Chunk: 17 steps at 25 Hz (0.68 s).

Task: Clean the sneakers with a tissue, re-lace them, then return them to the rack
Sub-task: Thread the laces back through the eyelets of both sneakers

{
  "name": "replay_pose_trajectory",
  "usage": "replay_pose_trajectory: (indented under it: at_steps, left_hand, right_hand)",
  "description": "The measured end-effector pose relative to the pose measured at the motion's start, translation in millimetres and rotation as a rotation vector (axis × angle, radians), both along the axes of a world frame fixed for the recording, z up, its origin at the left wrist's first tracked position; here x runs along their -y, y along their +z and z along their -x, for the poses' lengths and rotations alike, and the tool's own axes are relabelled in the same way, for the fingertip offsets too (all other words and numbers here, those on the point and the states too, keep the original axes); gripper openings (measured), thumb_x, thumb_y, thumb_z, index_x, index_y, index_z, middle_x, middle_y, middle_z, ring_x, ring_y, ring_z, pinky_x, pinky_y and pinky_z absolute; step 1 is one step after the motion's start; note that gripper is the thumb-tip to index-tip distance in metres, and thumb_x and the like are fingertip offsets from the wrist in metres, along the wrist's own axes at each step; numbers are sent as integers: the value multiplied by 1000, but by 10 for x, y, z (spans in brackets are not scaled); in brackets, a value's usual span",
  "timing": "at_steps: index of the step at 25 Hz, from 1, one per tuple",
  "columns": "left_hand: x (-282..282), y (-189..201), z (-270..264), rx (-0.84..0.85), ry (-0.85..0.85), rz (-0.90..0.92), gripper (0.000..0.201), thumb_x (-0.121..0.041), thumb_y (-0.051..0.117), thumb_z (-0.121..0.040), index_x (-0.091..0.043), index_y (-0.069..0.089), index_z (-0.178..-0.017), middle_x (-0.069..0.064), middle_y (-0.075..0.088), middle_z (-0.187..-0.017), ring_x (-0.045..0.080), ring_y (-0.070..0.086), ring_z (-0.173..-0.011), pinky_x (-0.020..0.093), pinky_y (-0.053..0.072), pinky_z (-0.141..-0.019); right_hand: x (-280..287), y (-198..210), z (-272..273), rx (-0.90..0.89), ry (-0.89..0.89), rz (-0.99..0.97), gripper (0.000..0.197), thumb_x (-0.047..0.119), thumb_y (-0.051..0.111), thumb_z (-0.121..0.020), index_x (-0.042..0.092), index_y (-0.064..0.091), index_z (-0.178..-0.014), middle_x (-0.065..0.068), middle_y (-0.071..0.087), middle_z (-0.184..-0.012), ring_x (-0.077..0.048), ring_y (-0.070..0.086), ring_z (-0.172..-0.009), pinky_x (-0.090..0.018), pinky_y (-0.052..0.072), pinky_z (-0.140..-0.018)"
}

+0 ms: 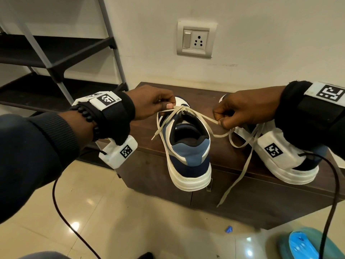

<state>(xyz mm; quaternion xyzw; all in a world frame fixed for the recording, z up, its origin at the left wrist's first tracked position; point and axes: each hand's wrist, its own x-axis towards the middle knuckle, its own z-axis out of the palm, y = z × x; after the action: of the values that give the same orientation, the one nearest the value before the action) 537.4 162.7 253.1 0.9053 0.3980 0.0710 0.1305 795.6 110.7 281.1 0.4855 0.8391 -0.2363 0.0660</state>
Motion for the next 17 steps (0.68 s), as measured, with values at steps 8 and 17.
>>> replay_pose_trajectory:
  at_steps: [8, 17]
  left_hand:
    - [25, -38, 35, 17, 23, 29, 17, -33, 44, -99, -32, 55, -86, -7, 64, -78, 7, 59, -76, 33, 47, -77]
    - [1, -52, 64, -43, -78, -3, 34, -54, 34, -91, -25, 51, -83, 0, 56, -74, 18, 52, -73, 32, 42, -66]
  right_hand:
    - [-52, -60, 224, -189, -45, -183, 32, 46, 41, -93, 17, 54, -100, 3, 62, -83, -10, 58, -75, -21, 46, -69]
    - [-41, -89, 288, -329, -51, -92, 21, 27, 39, -100, 21, 48, -82, 4, 58, -65, -5, 59, -51, -19, 46, -54]
